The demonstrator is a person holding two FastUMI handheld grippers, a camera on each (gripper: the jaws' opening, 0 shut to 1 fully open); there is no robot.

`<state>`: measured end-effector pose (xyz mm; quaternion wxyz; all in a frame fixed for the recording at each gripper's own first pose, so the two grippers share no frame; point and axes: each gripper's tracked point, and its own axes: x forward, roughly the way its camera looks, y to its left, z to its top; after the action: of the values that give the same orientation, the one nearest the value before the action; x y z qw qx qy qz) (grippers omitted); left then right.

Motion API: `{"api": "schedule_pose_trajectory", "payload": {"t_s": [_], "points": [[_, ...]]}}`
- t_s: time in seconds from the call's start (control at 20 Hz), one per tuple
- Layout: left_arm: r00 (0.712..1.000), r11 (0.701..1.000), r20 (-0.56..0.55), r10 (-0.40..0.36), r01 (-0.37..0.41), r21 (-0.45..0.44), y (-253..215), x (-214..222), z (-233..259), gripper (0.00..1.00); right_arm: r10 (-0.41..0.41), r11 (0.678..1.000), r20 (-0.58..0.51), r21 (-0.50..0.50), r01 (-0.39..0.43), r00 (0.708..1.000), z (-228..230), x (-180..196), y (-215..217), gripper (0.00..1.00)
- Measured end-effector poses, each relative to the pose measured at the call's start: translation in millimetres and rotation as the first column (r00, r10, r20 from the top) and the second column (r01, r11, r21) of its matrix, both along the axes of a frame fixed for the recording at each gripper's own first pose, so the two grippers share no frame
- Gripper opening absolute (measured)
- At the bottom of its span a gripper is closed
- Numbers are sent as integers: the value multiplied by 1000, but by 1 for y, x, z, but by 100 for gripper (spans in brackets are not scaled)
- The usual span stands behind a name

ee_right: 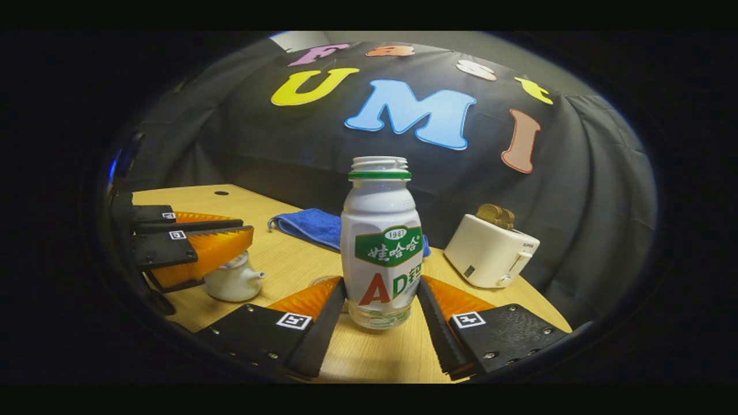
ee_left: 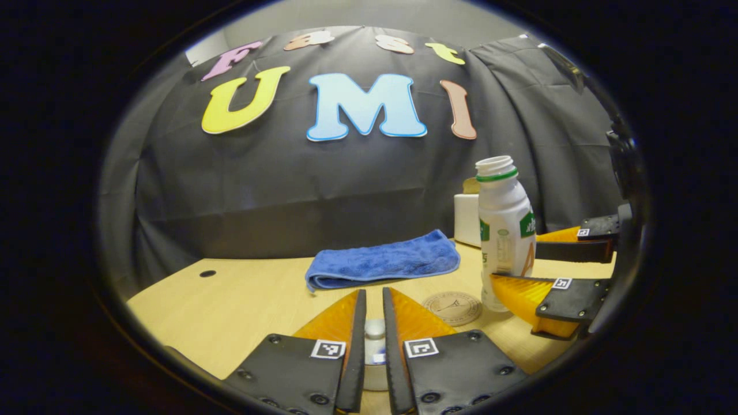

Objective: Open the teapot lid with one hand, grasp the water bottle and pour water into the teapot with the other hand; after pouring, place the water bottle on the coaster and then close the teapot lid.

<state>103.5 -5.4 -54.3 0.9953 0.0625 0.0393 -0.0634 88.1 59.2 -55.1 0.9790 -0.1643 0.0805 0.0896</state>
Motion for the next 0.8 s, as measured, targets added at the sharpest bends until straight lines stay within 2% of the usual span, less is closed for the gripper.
{"api": "schedule_pose_trajectory", "payload": {"t_s": [0.05,0.1,0.2,0.25,0.3,0.55,0.8], "points": [[1000,1000,6,-1,1,-5,0,0,4,31,1,1000,-2,4,-1,1000,-1,0,0,74],[1000,1000,12,2,-2,-9,2,-1,5,23,2,1000,-6,8,-2,1000,-2,0,-1,74],[1000,1000,22,12,-12,-9,6,-3,9,27,4,1000,-14,19,-4,1000,-3,0,0,74],[1000,1000,26,15,-15,-12,8,-4,12,23,7,1000,-19,26,-7,1000,-6,1,1,74],[999,1000,31,16,-16,-17,9,-4,13,31,11,999,-27,33,-10,1000,-7,1,3,74],[999,999,43,30,-29,-37,16,-6,19,31,26,997,-38,75,-23,999,-8,4,8,74],[998,997,38,55,-53,-54,26,-5,19,31,66,986,-44,157,-58,997,-1,7,20,74]]}}
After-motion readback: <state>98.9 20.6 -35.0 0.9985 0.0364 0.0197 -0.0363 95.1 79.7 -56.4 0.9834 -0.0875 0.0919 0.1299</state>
